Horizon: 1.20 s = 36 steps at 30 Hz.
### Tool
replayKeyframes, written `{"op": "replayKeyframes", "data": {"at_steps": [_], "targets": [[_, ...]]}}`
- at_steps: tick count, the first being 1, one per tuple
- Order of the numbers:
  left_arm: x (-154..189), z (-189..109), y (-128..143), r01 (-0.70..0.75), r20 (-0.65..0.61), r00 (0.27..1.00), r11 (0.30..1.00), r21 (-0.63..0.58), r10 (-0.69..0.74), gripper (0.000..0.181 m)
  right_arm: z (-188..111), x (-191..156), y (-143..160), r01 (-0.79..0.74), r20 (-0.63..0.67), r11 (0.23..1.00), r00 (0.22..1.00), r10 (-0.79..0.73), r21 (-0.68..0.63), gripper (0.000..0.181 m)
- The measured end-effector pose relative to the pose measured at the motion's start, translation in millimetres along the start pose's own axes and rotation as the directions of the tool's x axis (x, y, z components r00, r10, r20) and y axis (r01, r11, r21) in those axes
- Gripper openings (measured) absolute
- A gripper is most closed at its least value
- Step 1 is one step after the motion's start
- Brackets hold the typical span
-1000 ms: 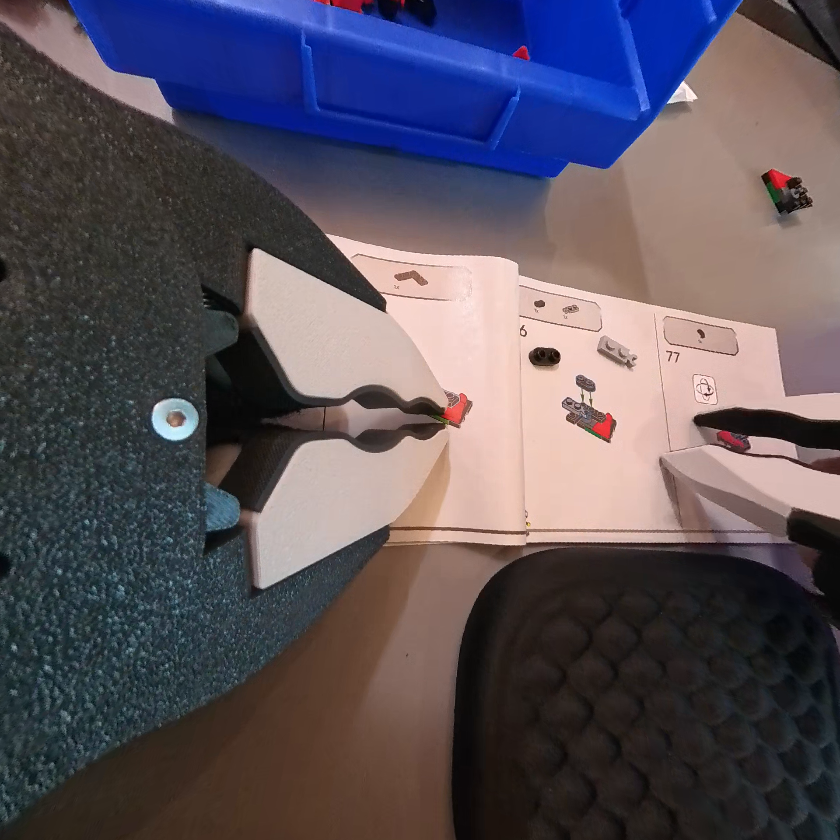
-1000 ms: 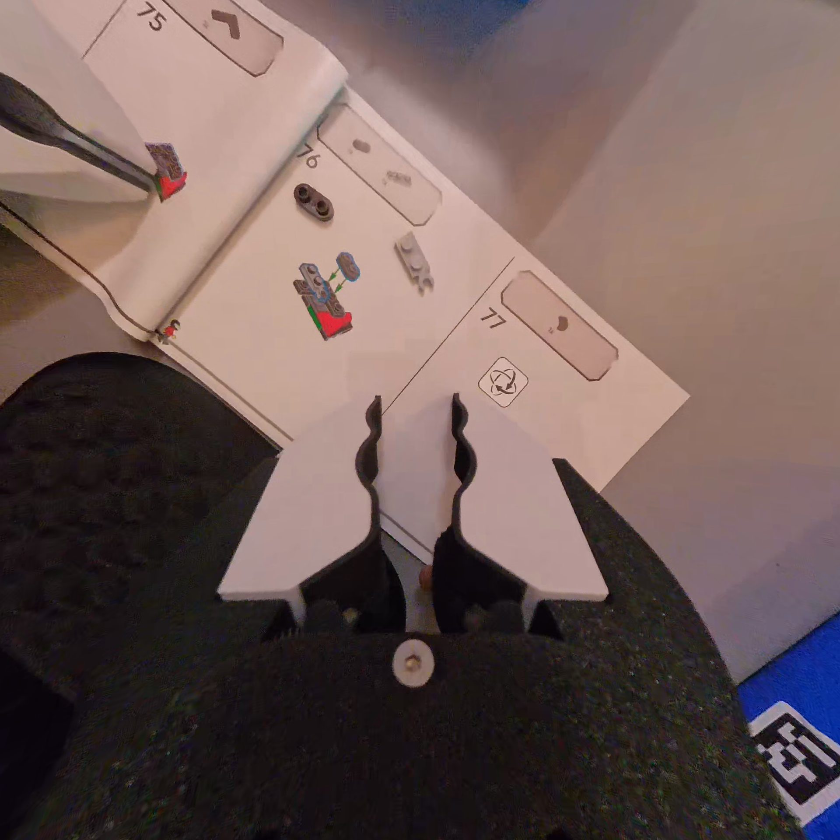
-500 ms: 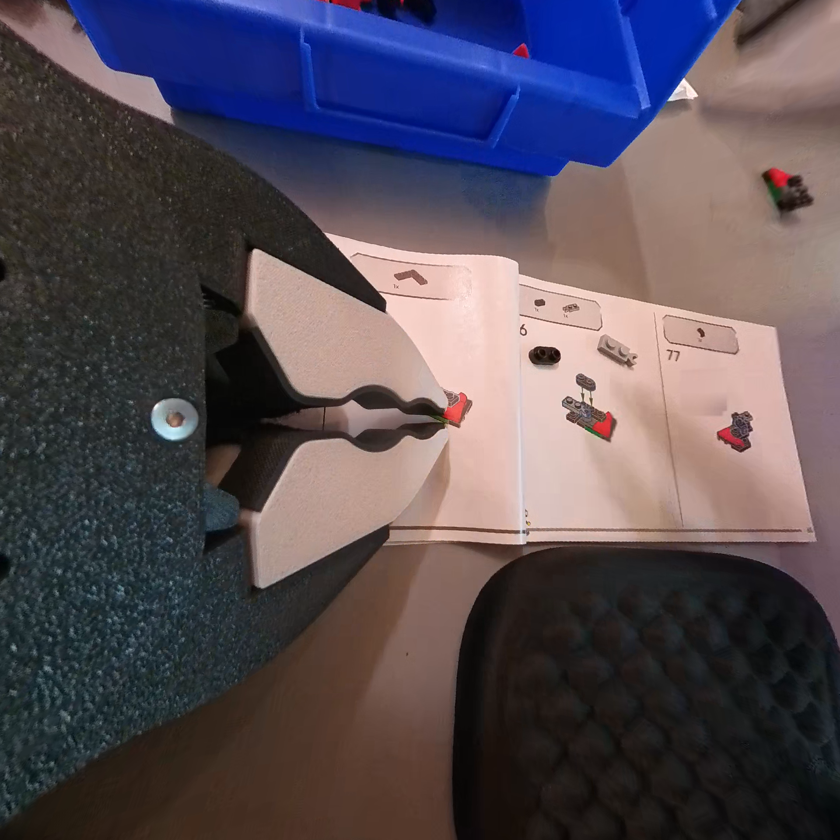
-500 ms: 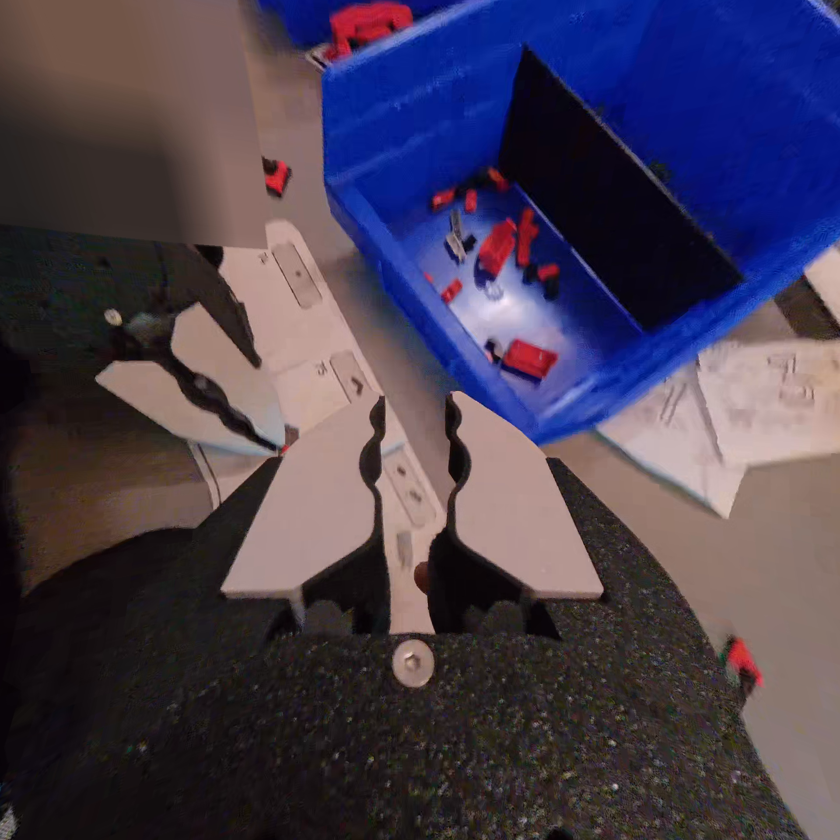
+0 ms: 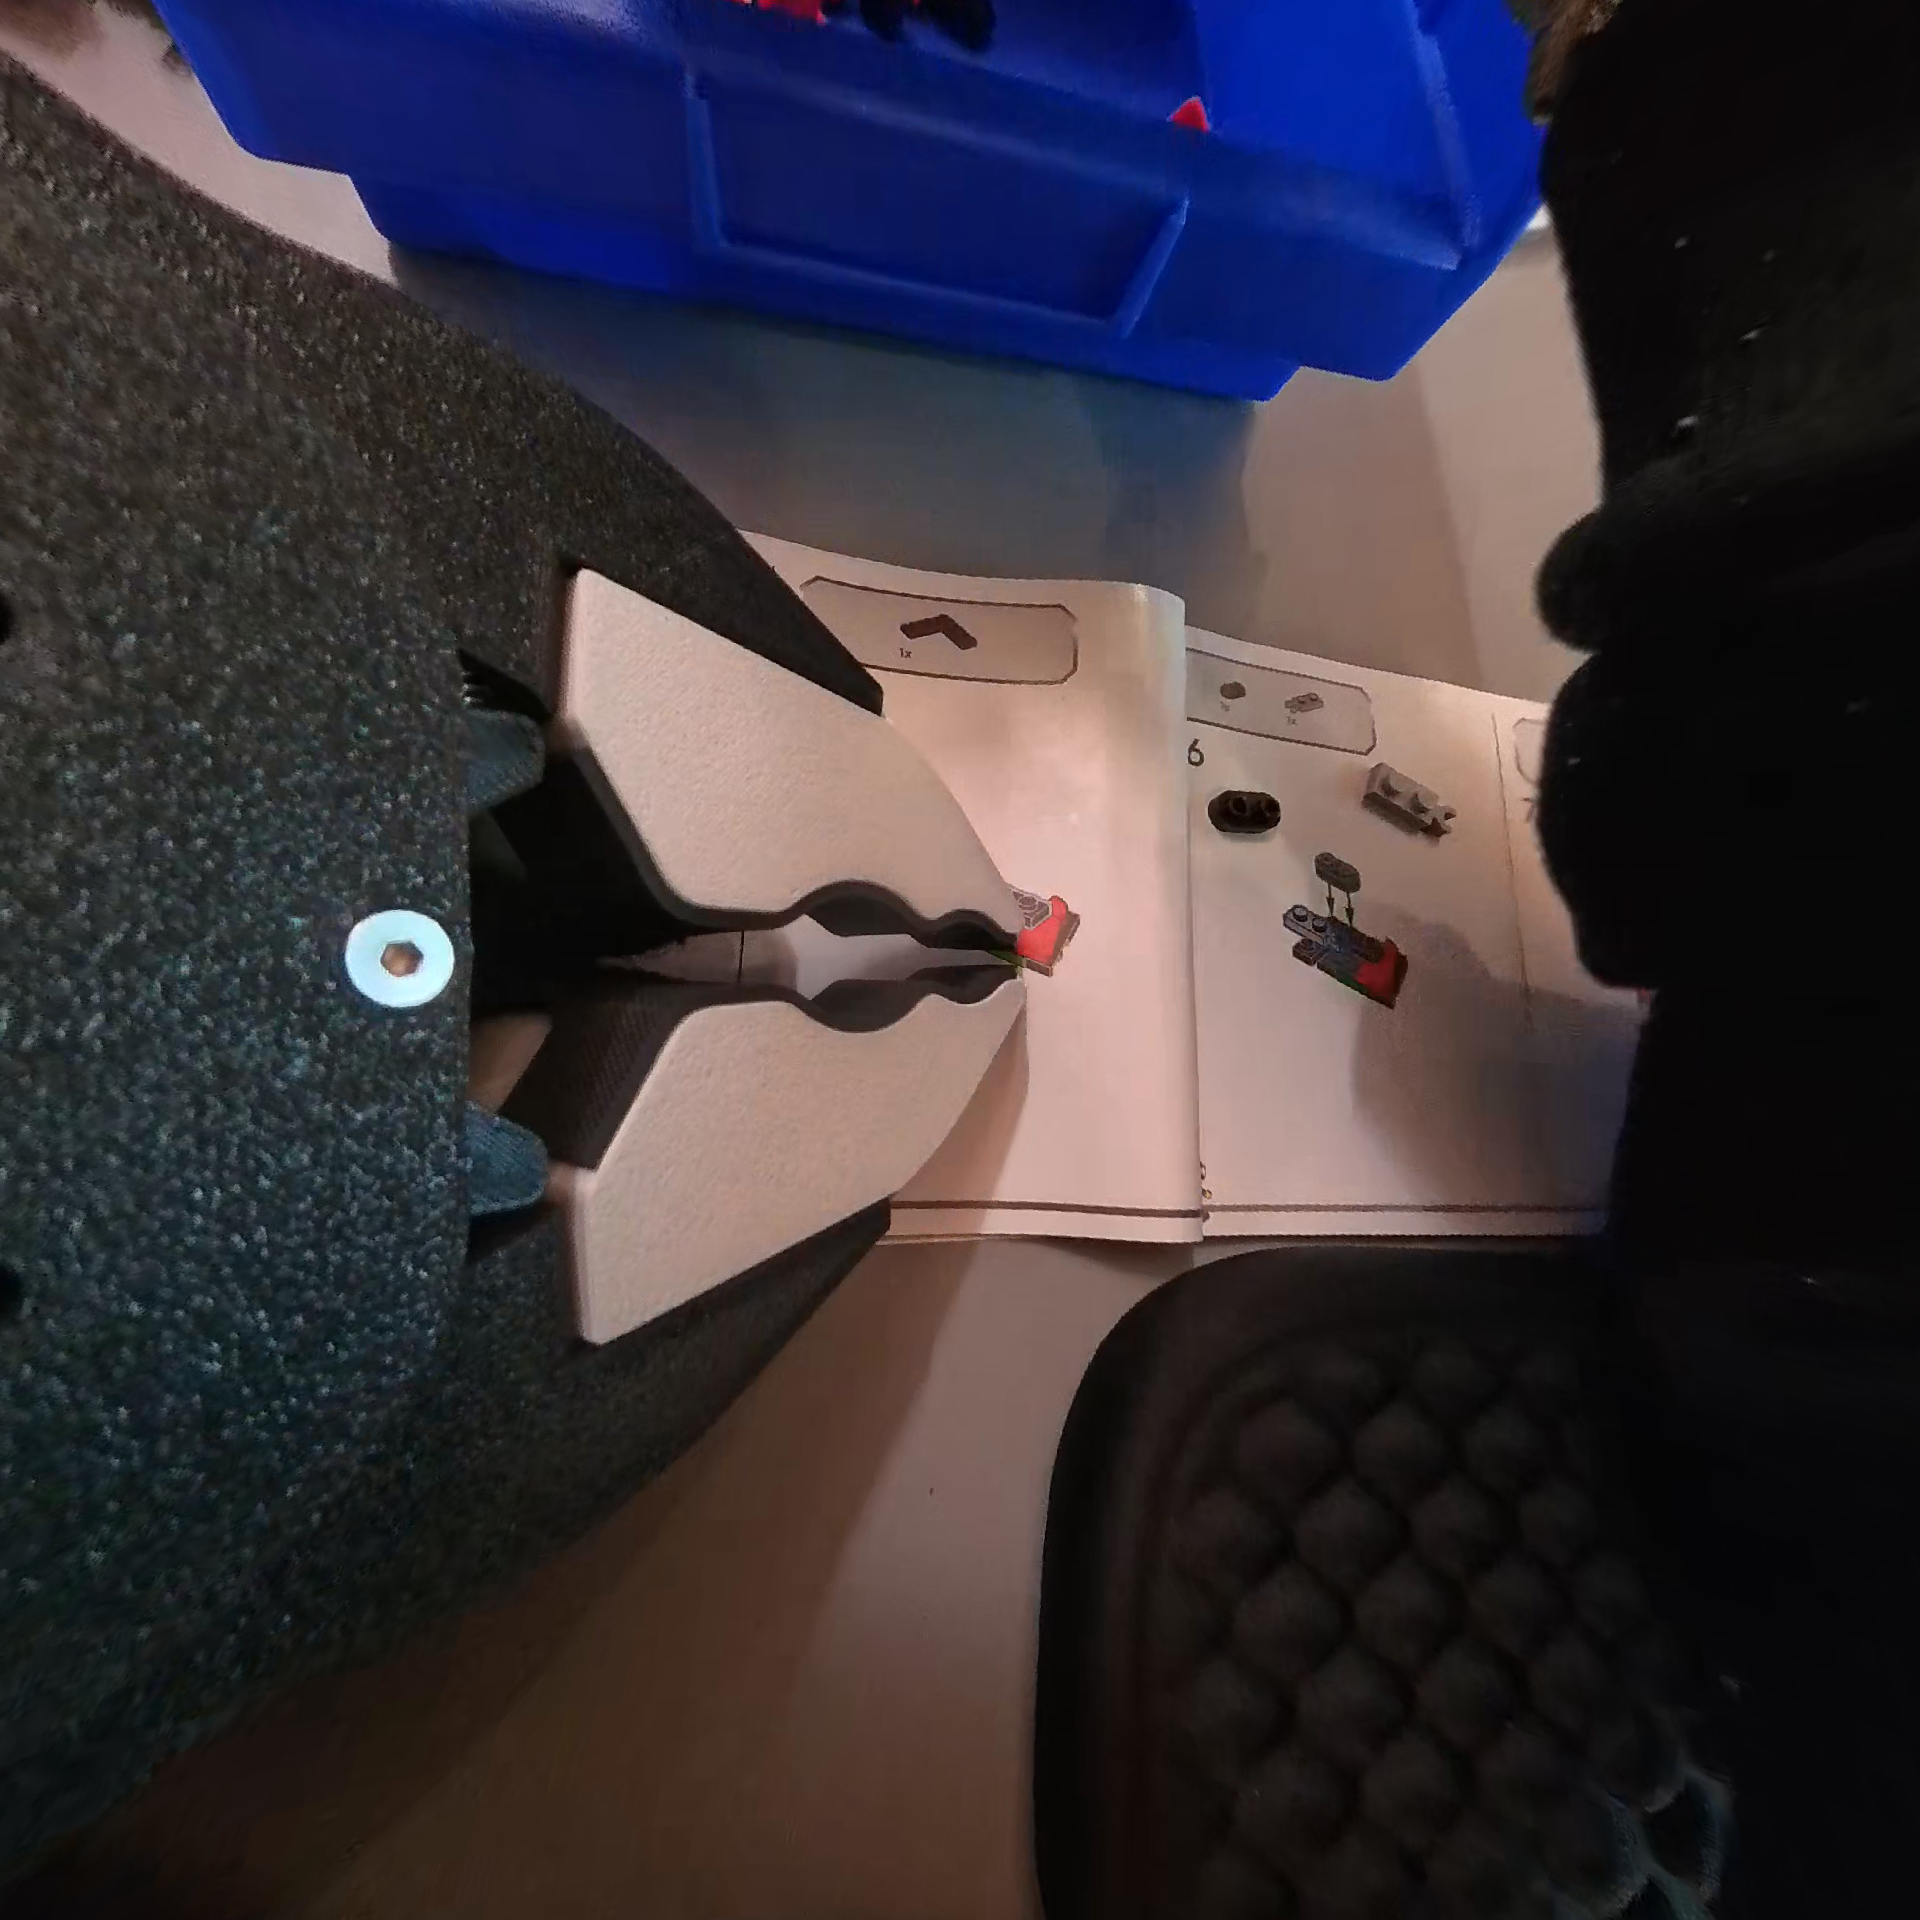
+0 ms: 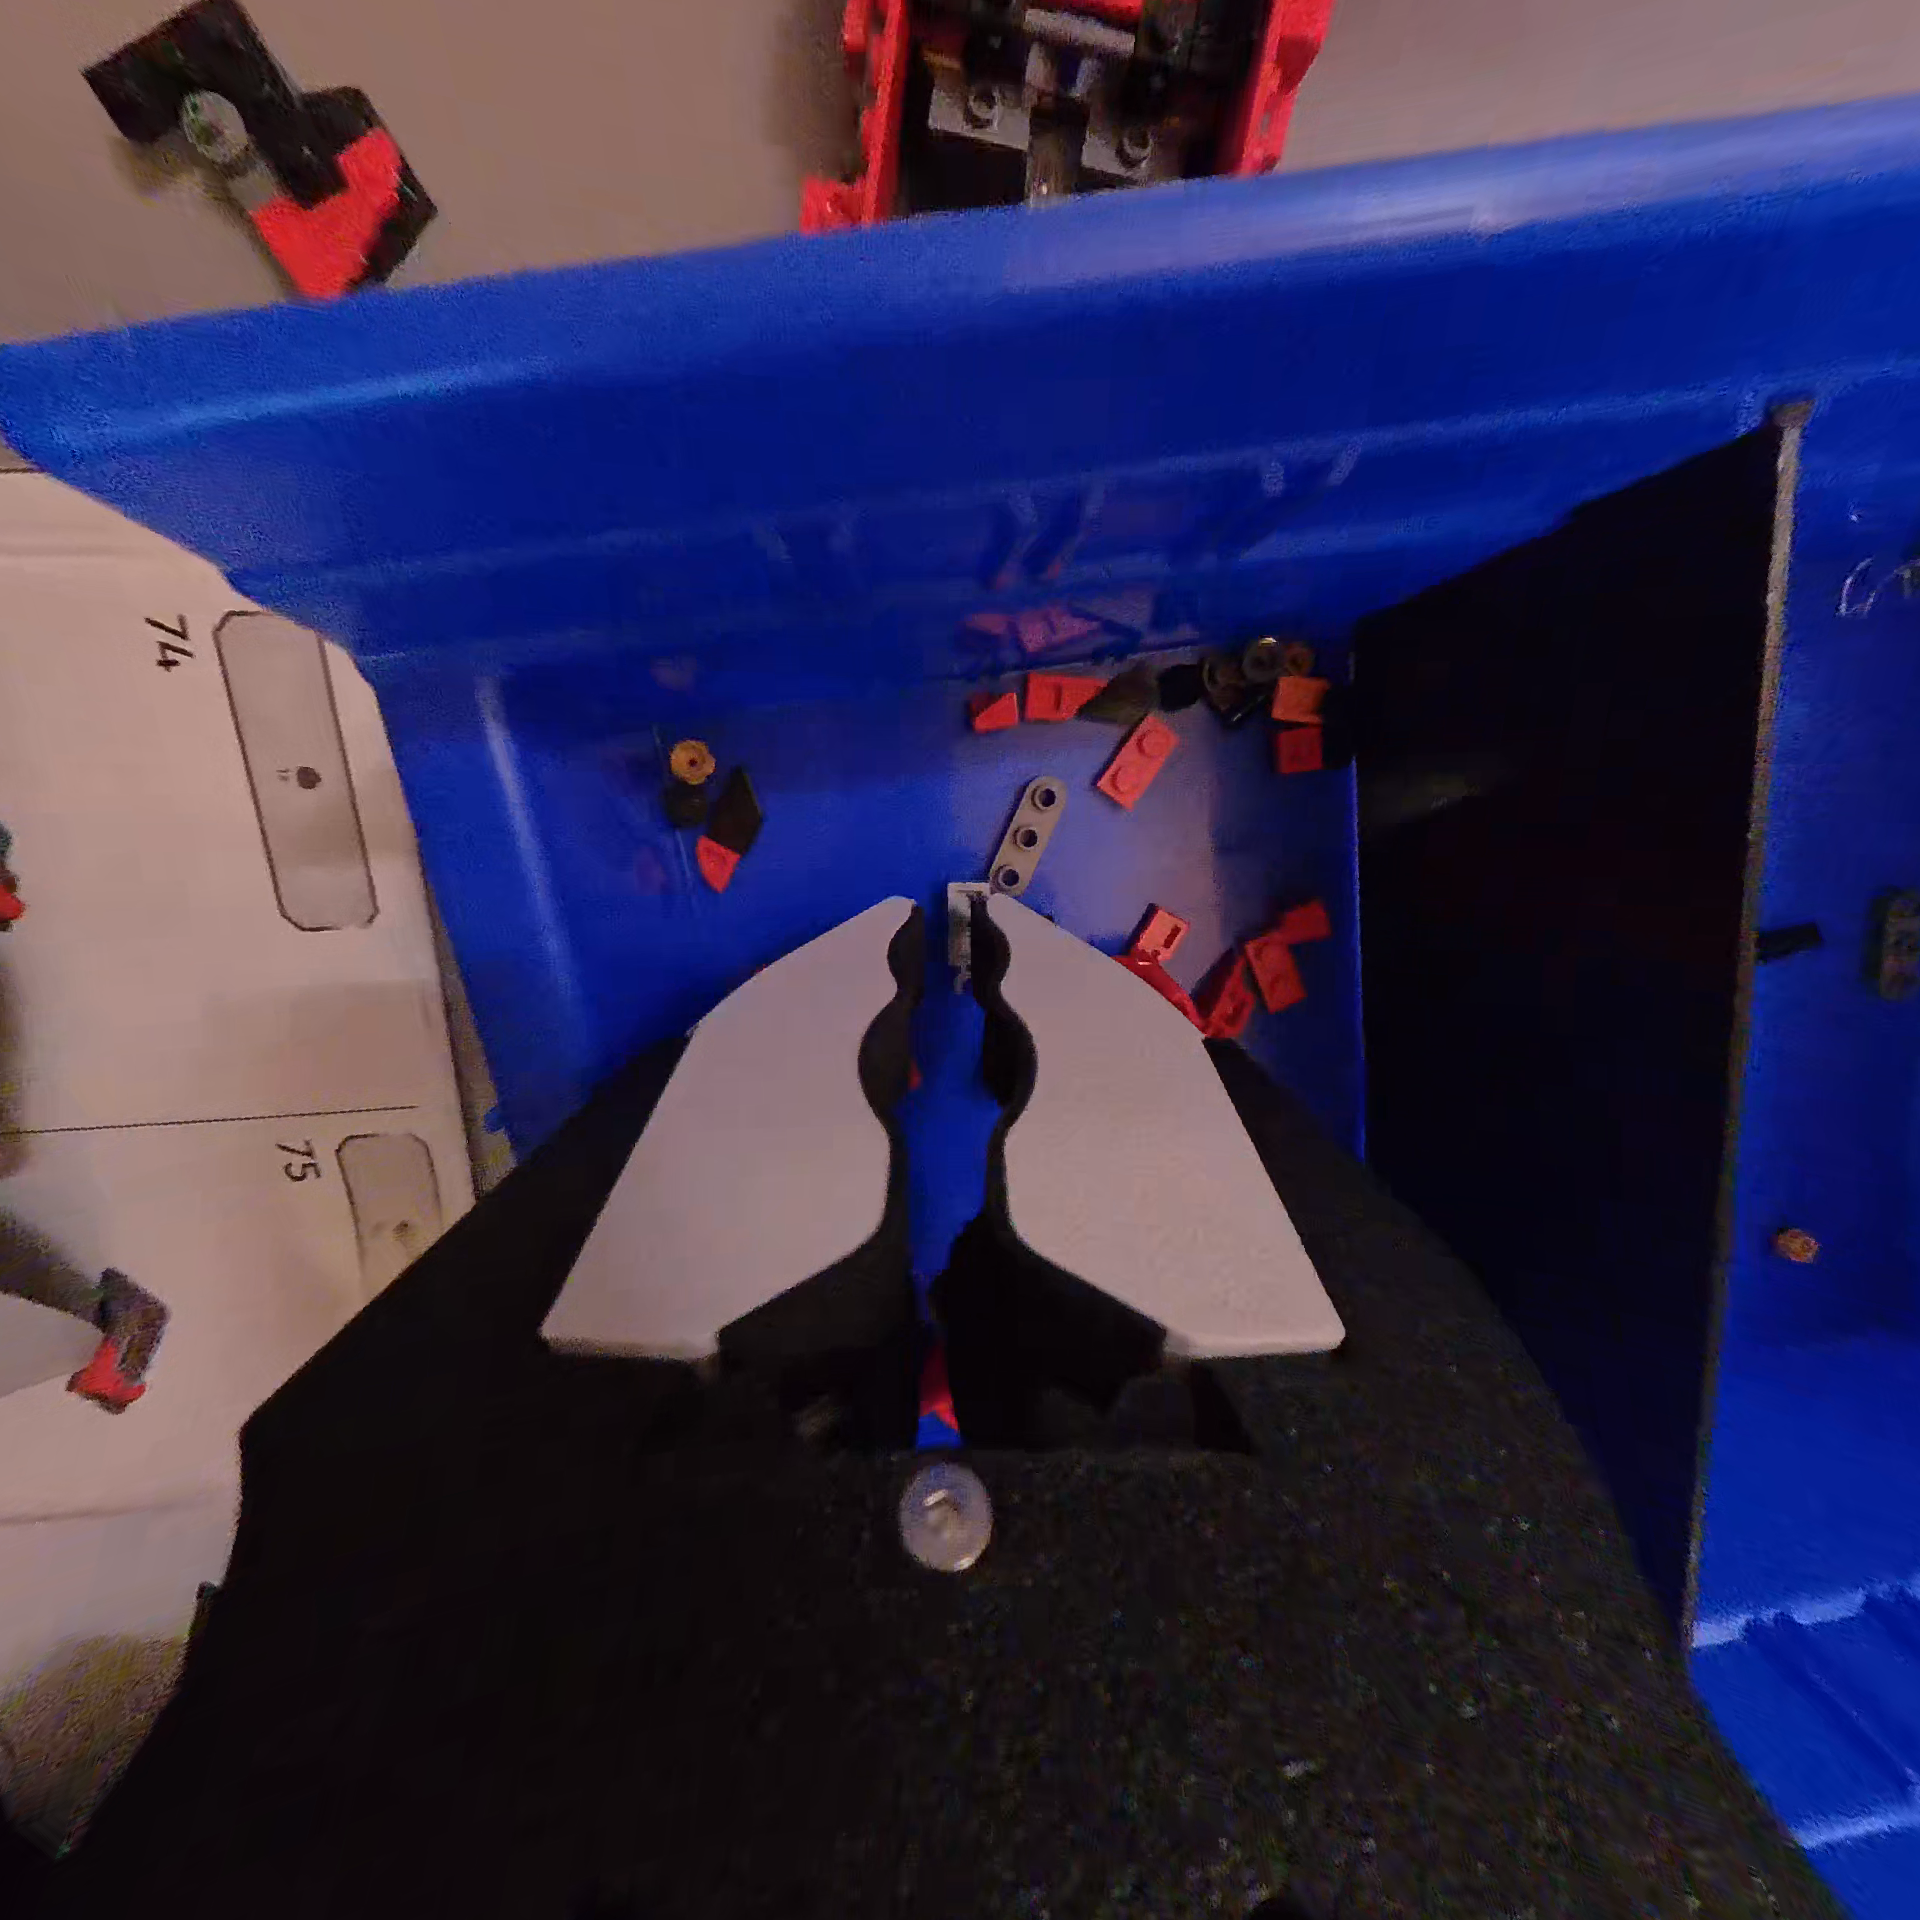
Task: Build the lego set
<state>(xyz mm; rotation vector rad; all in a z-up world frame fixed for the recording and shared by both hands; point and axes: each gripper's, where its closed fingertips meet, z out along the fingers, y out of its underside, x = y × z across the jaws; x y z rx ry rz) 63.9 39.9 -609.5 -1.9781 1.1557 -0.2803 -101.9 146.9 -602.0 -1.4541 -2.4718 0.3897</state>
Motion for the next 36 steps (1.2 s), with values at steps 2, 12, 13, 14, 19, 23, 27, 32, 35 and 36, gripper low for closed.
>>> {"op": "replayKeyframes", "data": {"at_steps": [2, 12, 13, 14, 19, 23, 27, 32, 35, 36], "targets": [[0.0, 0.0, -0.1, -0.002, 0.001, 1.000, 1.000, 0.000, 0.002, 0.002, 5.0, 1.6, 4.9, 0.024, -0.029, 0.999, 0.999, -0.025, -0.040, 0.009], [0.0, 0.0, 0.0, -0.005, 0.003, 1.000, 1.000, 0.000, 0.005, 0.002, -52.1, -6.7, -15.6, -0.206, 0.065, 0.931, 0.979, 0.196, 0.300, 0.005], [0.0, 0.0, -0.1, -0.005, 0.003, 1.000, 1.000, 0.000, 0.005, 0.002, -76.3, -14.7, -15.9, -0.276, 0.115, 0.887, 0.961, 0.251, 0.371, 0.005], [0.0, 0.0, -0.1, -0.005, 0.003, 1.000, 1.000, 0.000, 0.005, 0.002, -99.7, -24.1, -10.4, -0.333, 0.151, 0.844, 0.943, 0.296, 0.421, 0.005], [0.6, -0.6, 0.5, -0.013, 0.007, 1.000, 1.000, -0.001, 0.013, 0.002, -137.2, -63.6, 112.6, -0.603, -0.011, 0.725, 0.766, 0.642, 0.334, 0.005], [0.7, -0.5, 0.5, -0.019, 0.010, 1.000, 1.000, -0.002, 0.019, 0.002, -103.1, -120.9, 191.7, -0.821, 0.052, 0.540, 0.557, 0.829, 0.186, 0.005], [0.8, -0.5, 0.7, -0.017, 0.009, 1.000, 1.000, -0.002, 0.017, 0.002, -88.2, -131.6, 218.5, -0.876, 0.083, 0.450, 0.469, 0.879, 0.173, 0.005], [0.6, -0.5, 0.7, -0.006, 0.001, 1.000, 1.000, -0.003, 0.006, 0.002, -85.1, -124.3, 232.7, -0.892, 0.095, 0.417, 0.437, 0.894, 0.172, 0.005], [0.6, -0.4, 0.7, -0.004, -0.001, 1.000, 1.000, -0.003, 0.004, 0.002, -85.8, -123.6, 234.1, -0.898, 0.117, 0.409, 0.429, 0.896, 0.162, 0.006], [0.6, -0.4, 0.7, -0.002, -0.002, 1.000, 1.000, -0.003, 0.002, 0.002, -86.4, -123.7, 233.3, -0.900, 0.128, 0.405, 0.425, 0.896, 0.160, 0.009]]}}
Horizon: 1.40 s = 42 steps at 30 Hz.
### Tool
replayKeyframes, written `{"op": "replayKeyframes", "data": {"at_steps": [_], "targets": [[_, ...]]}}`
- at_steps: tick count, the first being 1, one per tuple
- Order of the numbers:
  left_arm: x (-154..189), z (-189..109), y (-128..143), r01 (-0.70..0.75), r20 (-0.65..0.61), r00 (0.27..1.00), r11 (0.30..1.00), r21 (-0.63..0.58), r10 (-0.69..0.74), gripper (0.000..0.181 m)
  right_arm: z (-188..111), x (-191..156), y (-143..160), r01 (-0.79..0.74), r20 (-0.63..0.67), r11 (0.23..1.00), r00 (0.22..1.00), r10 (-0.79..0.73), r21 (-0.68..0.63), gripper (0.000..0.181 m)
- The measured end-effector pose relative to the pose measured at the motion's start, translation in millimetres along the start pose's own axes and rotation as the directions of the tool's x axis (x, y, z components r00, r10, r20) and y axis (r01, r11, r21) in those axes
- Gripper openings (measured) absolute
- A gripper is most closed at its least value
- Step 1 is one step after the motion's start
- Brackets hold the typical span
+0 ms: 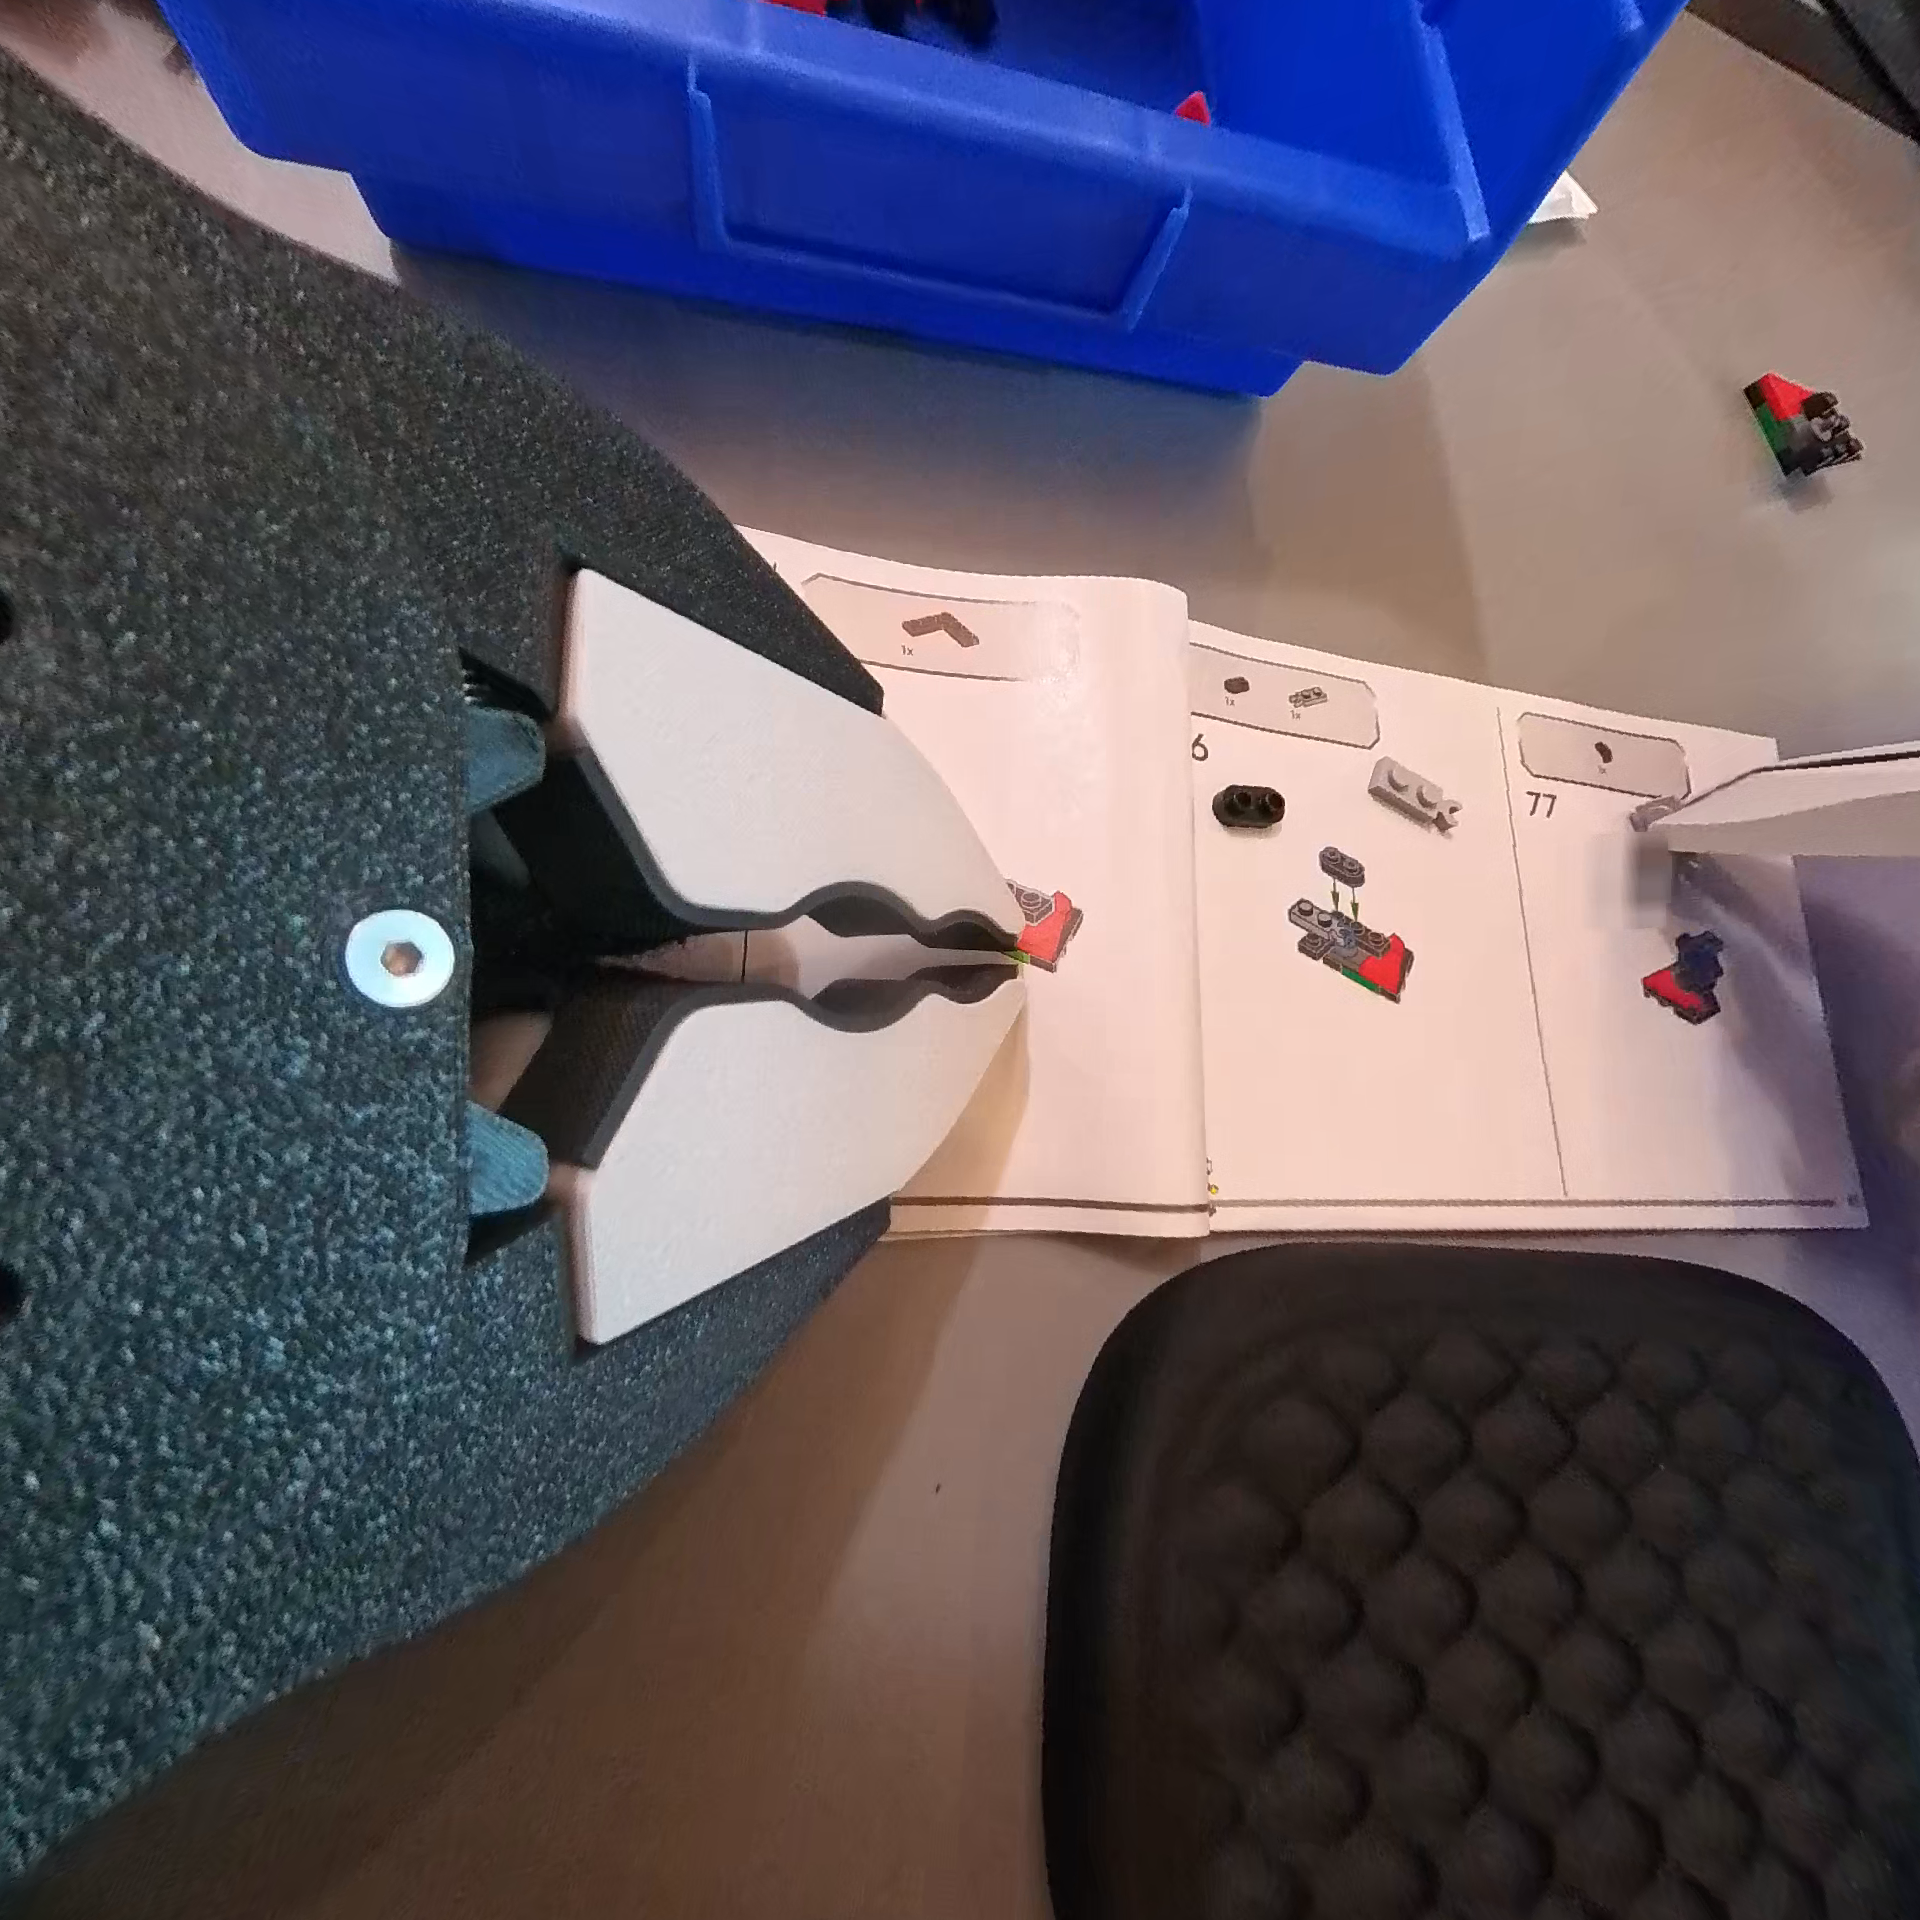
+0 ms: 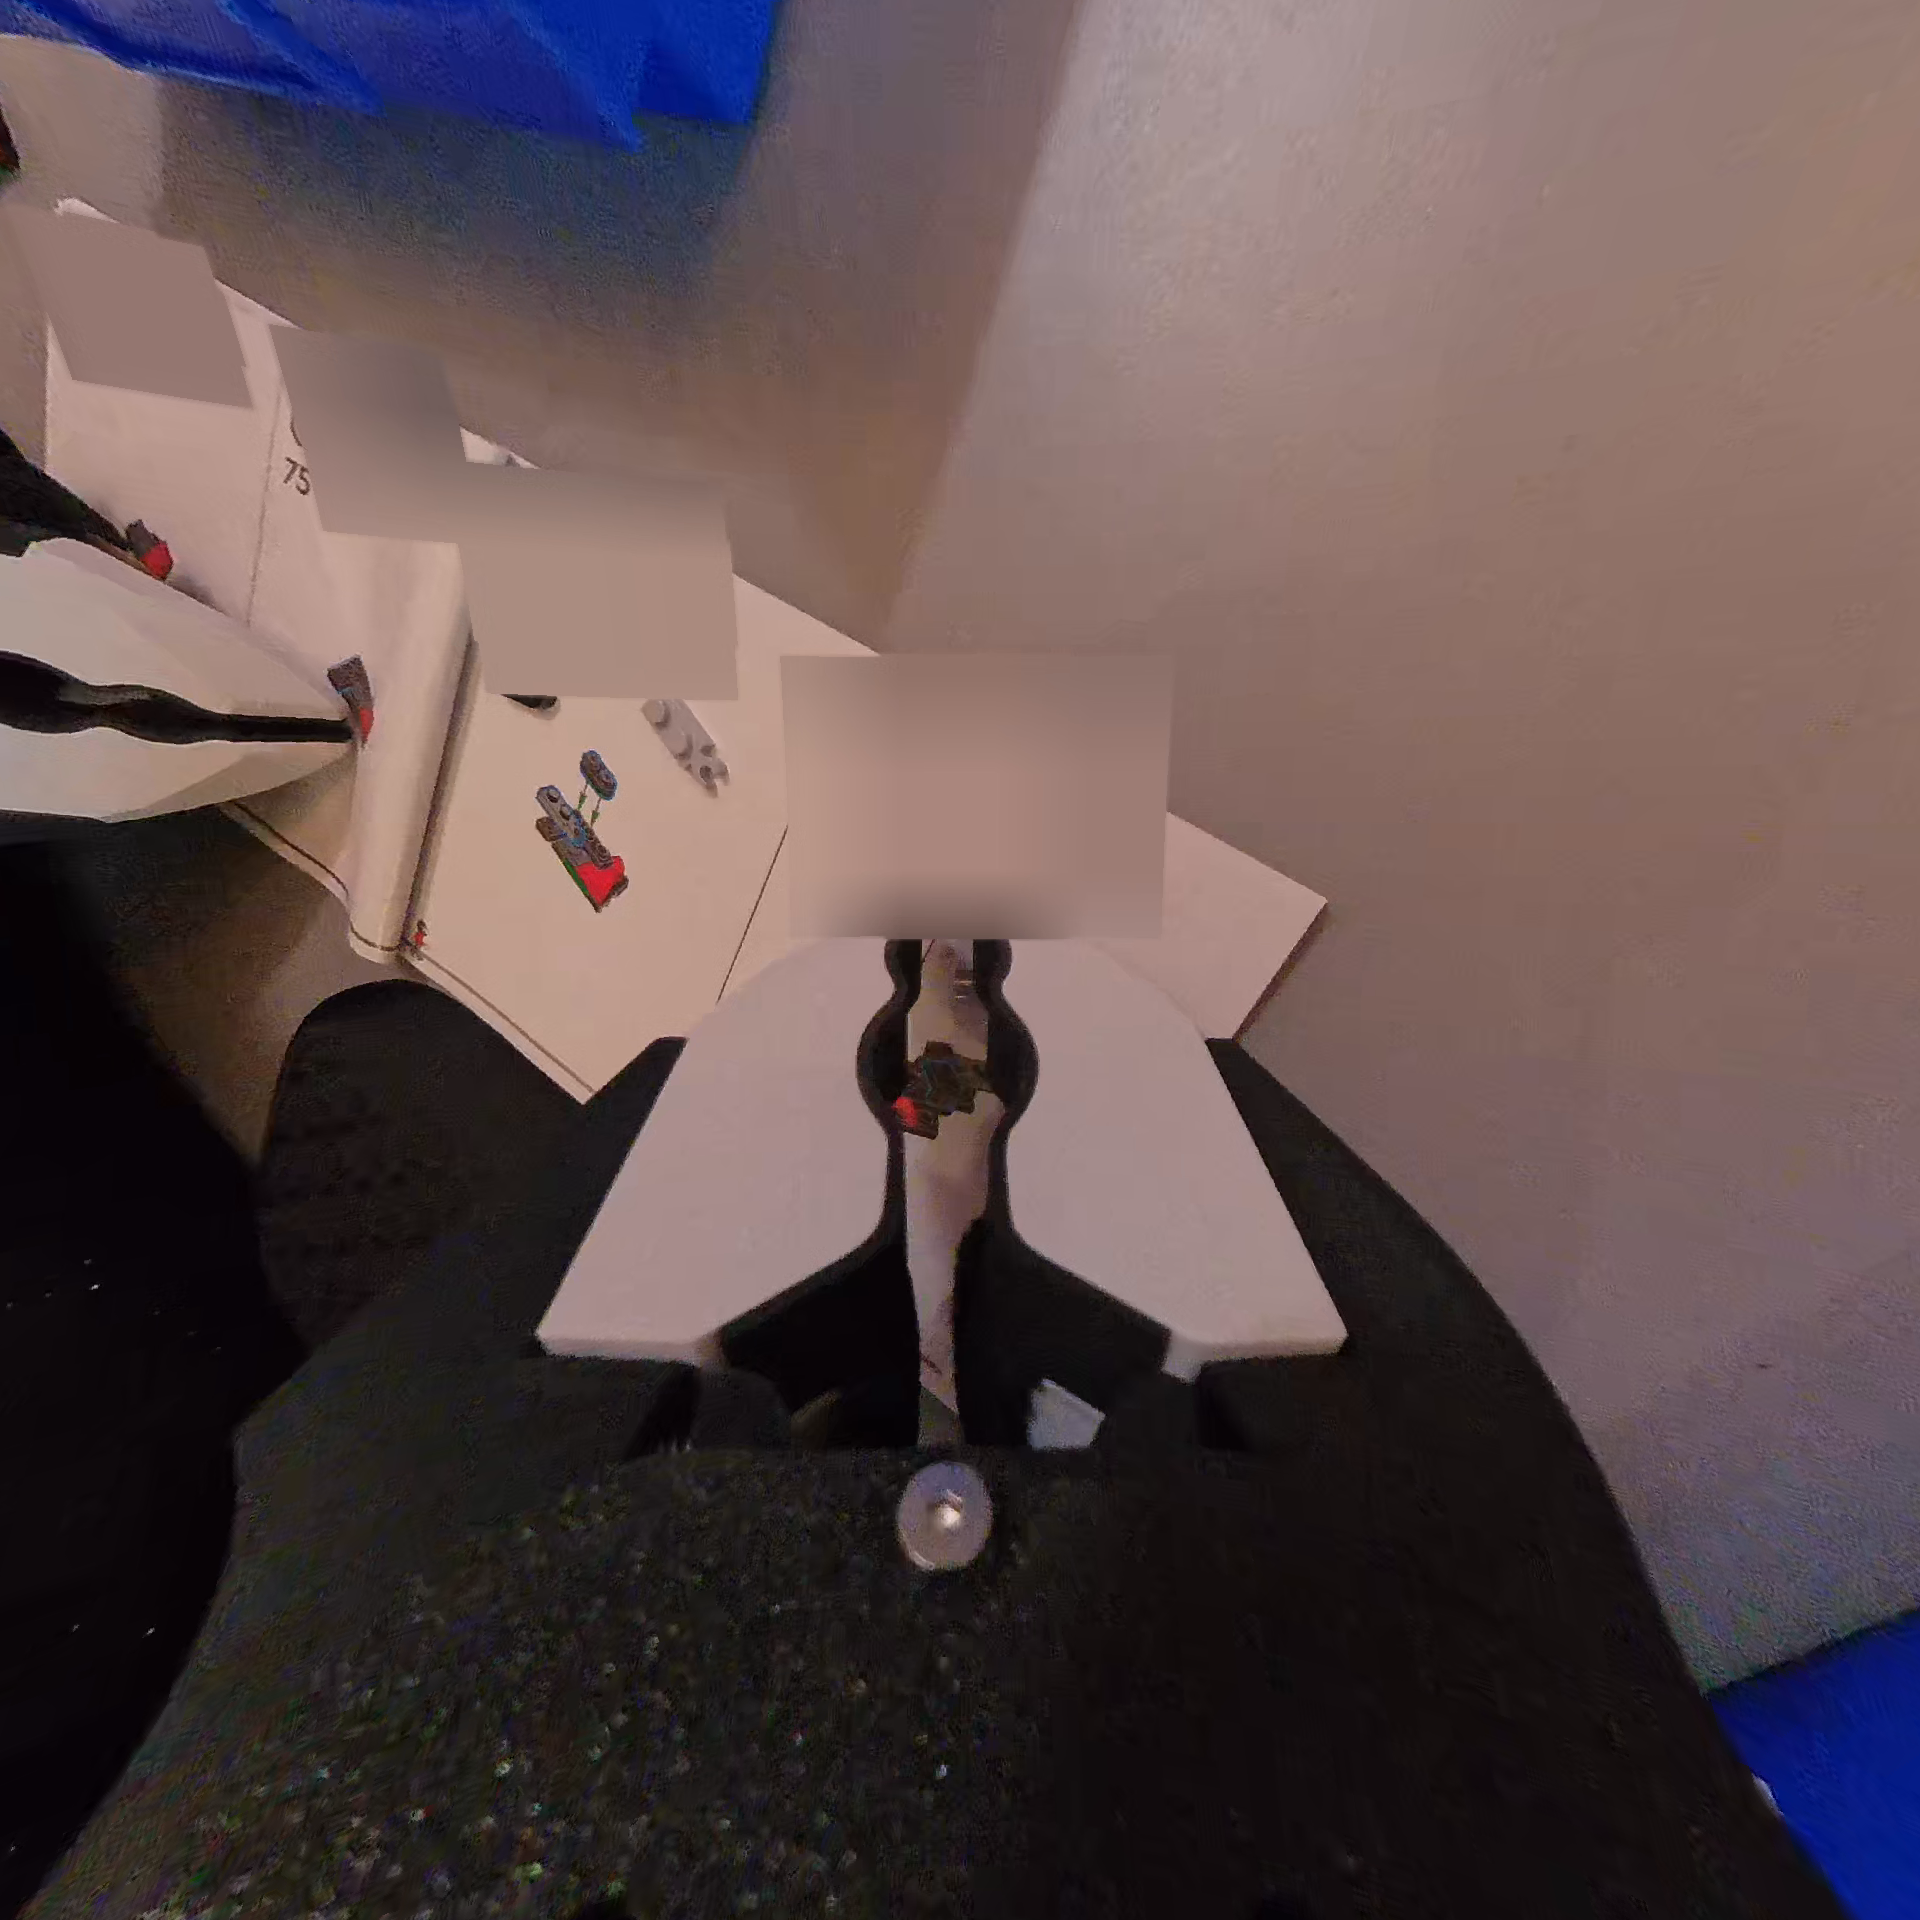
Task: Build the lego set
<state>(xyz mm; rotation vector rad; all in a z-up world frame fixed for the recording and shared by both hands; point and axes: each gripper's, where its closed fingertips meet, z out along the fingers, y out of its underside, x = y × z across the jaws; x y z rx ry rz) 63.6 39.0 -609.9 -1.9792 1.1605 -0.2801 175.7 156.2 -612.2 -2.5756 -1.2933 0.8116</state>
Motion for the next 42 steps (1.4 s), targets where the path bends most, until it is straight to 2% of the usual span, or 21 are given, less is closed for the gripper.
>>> {"op": "replayKeyframes", "data": {"at_steps": [2, 7, 11, 16, 21, 23, 26, 29, 32, 37, 42], "targets": [[-0.1, 0.0, 0.0, 0.004, -0.003, 1.000, 1.000, 0.000, -0.004, 0.002, -2.1, 3.0, -0.8, 0.013, -0.024, 1.000, 1.000, -0.013, -0.001, 0.014], [0.0, -0.1, 0.1, 0.004, -0.003, 1.000, 1.000, 0.000, -0.004, 0.002, -8.5, 18.1, -1.1, 0.126, -0.180, 0.992, 0.975, -0.129, -0.031, 0.022], [0.2, -0.2, 0.1, 0.002, -0.002, 1.000, 1.000, 0.000, -0.002, 0.002, -12.4, 32.7, -1.3, 0.227, -0.310, 0.971, 0.920, -0.239, -0.074, 0.024], [0.3, -1.6, 0.0, 0.001, -0.001, 1.000, 1.000, 0.000, -0.001, 0.002, -16.3, 39.3, -2.3, 0.277, -0.379, 0.957, 0.880, -0.288, -0.085, 0.029], [-1.5, -0.3, 0.7, 0.002, -0.003, 1.000, 1.000, 0.001, -0.002, 0.002, -27.9, 31.5, -8.9, 0.296, -0.412, 0.955, 0.868, -0.278, -0.021, 0.028], [-3.3, 0.6, 0.9, 0.006, -0.006, 1.000, 1.000, 0.001, -0.006, 0.002, -35.5, 13.1, -26.7, 0.336, -0.405, 0.939, 0.870, -0.280, 0.072, 0.027], [-4.2, -0.9, 1.1, 0.008, -0.007, 1.000, 1.000, 0.002, -0.008, 0.002, -50.9, -40.4, -79.4, 0.454, -0.338, 0.837, 0.874, -0.351, 0.305, 0.027], [-6.2, -1.2, 0.6, 0.000, -0.001, 1.000, 1.000, 0.004, 0.000, 0.002, -54.0, -84.3, -125.1, 0.580, -0.314, 0.724, 0.813, -0.490, 0.373, 0.024], [-7.3, -2.0, -0.1, -0.001, -0.001, 1.000, 1.000, 0.005, 0.001, 0.002, -37.7, -111.4, -160.8, 0.693, -0.287, 0.648, 0.721, -0.631, 0.316, 0.012], [-7.7, -5.7, -0.9, -0.005, 0.002, 1.000, 1.000, 0.006, 0.005, 0.002, 14.0, -134.6, -203.8, 0.834, -0.209, 0.536, 0.551, -0.808, 0.128, 0.010], [-8.8, -7.1, -1.0, 0.000, -0.003, 1.000, 1.000, 0.006, 0.000, 0.002, 72.8, -146.5, -211.5, 0.919, -0.017, 0.390, 0.390, -0.921, -0.049, 0.010]]}}
